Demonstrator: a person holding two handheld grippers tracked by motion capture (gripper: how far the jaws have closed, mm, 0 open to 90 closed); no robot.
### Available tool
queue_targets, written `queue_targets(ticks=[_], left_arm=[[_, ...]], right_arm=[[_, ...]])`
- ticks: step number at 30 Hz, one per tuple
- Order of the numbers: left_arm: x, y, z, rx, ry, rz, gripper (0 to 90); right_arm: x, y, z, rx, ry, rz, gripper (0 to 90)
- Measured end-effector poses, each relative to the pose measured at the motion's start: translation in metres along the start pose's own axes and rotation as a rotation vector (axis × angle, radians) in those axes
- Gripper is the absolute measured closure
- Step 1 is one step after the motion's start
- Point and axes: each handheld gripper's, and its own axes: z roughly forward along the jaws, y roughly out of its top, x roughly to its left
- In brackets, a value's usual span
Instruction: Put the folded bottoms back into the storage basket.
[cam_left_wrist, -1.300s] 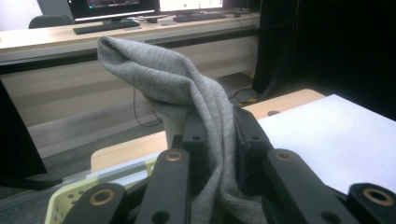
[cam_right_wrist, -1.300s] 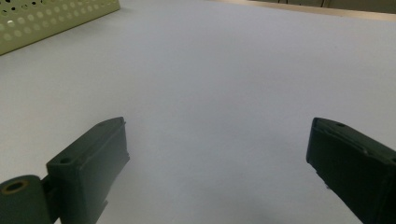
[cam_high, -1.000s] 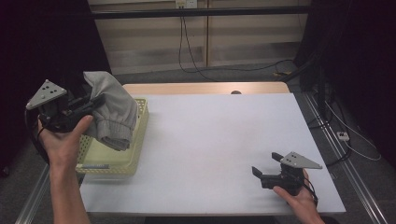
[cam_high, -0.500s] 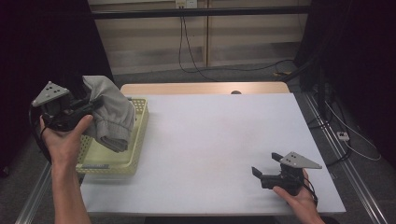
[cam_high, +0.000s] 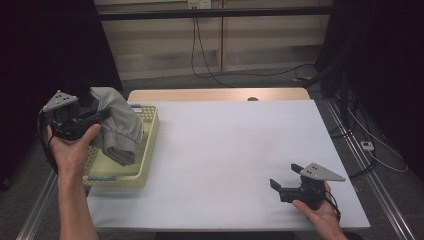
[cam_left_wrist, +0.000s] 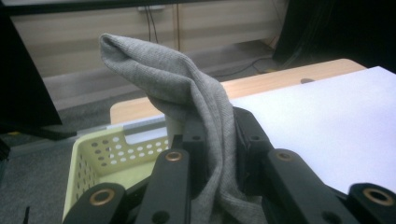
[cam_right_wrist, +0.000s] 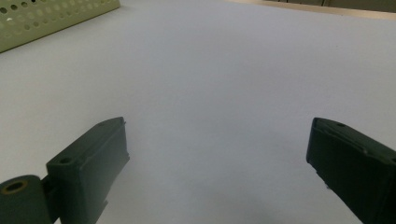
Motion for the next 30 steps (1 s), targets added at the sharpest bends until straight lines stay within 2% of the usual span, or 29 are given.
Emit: queue_targets(ticks=[6, 10, 15, 17, 22, 25, 27, 30], left_arm=[[0.005, -0.005, 0.008, 0.041, 0.007, -0.005, 77.1], [0.006, -0.008, 0.015, 0.069, -0.012, -0.005, 77.1], [0.004, -0.011, 0.026, 0.111, -0.016, 0.007, 77.0], [0.003, -0.011, 0.030, 0.117, -0.037, -0.012, 76.9], [-0.004, -0.009, 0.037, 0.120, -0.067, 0.005, 76.8], [-0.003, -0.011, 0.039, 0.129, -0.056, 0.008, 76.6], [0.000, -0.013, 0.041, 0.150, -0.032, 0.020, 76.6], [0.005, -0.016, 0.043, 0.164, -0.018, 0.009, 76.5]], right_arm=[[0.000, 0.000, 0.000, -0.001, 0.005, -0.004, 4.2], [0.000, 0.000, 0.000, 0.002, 0.004, -0.005, 4.2], [0.001, 0.000, 0.001, 0.001, 0.008, -0.007, 4.2], [0.001, 0.000, 0.001, 0.002, 0.009, -0.008, 4.2], [0.001, 0.000, 0.002, 0.005, 0.011, -0.009, 4.2], [0.001, 0.000, 0.002, 0.004, 0.012, -0.009, 4.2], [0.001, 0.000, 0.001, 0.005, 0.010, -0.011, 4.2], [0.000, 0.000, 0.001, 0.003, 0.010, -0.003, 4.3]])
